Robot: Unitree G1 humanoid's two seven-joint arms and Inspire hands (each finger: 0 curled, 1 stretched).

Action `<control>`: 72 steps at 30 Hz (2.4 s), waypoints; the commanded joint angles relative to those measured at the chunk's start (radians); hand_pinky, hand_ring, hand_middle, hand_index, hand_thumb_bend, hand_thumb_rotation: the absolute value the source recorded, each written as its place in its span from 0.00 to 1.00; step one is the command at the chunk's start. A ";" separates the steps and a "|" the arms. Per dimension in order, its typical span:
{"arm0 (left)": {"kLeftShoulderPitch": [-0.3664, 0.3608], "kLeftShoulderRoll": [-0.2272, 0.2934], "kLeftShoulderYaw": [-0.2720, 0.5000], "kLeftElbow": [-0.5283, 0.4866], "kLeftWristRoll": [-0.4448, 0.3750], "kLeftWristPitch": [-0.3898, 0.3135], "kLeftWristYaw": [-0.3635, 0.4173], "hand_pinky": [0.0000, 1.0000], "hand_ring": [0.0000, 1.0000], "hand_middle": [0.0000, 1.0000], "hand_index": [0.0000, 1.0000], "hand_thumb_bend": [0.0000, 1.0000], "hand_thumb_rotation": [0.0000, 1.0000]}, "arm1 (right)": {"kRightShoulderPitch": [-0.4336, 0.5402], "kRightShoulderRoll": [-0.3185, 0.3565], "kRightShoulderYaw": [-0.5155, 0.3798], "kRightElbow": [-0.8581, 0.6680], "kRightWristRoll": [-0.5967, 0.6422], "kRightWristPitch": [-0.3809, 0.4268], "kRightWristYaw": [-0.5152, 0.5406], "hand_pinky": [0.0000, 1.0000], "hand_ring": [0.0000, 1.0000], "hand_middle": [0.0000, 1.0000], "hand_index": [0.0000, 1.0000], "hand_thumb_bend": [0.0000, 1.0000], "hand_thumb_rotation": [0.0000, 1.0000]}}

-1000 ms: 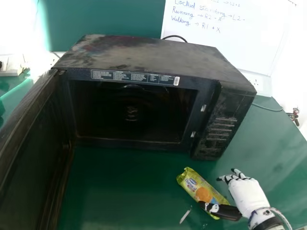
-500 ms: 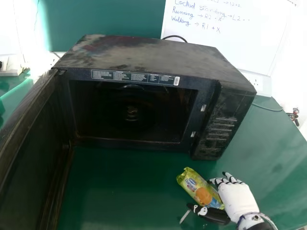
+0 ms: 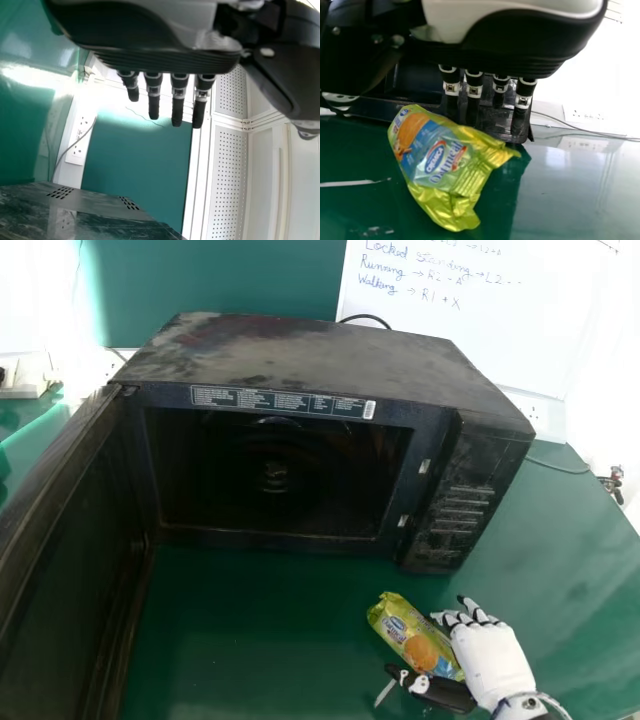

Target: Put biscuit inside oven

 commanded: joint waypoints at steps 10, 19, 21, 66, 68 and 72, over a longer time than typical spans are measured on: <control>0.017 0.002 0.005 -0.004 -0.019 -0.009 -0.007 1.00 0.94 0.92 0.88 0.93 0.98 | -0.063 -0.057 -0.024 0.119 0.061 -0.030 -0.026 0.73 0.83 0.85 0.82 0.97 0.43; 0.023 0.006 0.011 0.001 -0.019 -0.014 -0.012 0.99 0.94 0.91 0.88 0.94 0.97 | -0.096 -0.094 -0.017 0.189 0.076 -0.069 -0.060 0.74 0.83 0.85 0.82 0.97 0.40; 0.025 0.007 0.012 0.002 -0.018 -0.015 -0.013 0.98 0.94 0.91 0.88 0.94 0.97 | -0.105 -0.097 -0.008 0.199 0.065 -0.065 -0.059 0.74 0.83 0.85 0.82 0.96 0.42; 0.049 0.011 0.013 -0.019 -0.014 -0.022 -0.001 0.99 0.94 0.92 0.89 0.96 0.96 | -0.195 -0.193 0.075 0.295 0.046 -0.003 0.007 0.77 0.84 0.86 0.83 0.96 0.40; 0.051 0.011 0.013 -0.025 -0.015 -0.019 0.003 0.98 0.93 0.92 0.88 0.96 0.96 | -0.199 -0.193 0.079 0.295 0.049 0.000 0.009 0.78 0.84 0.86 0.83 0.96 0.39; 0.053 0.012 0.015 -0.029 -0.020 -0.019 0.002 0.97 0.94 0.92 0.88 0.96 0.96 | -0.205 -0.186 0.089 0.298 0.052 0.010 0.014 0.78 0.84 0.86 0.83 0.96 0.40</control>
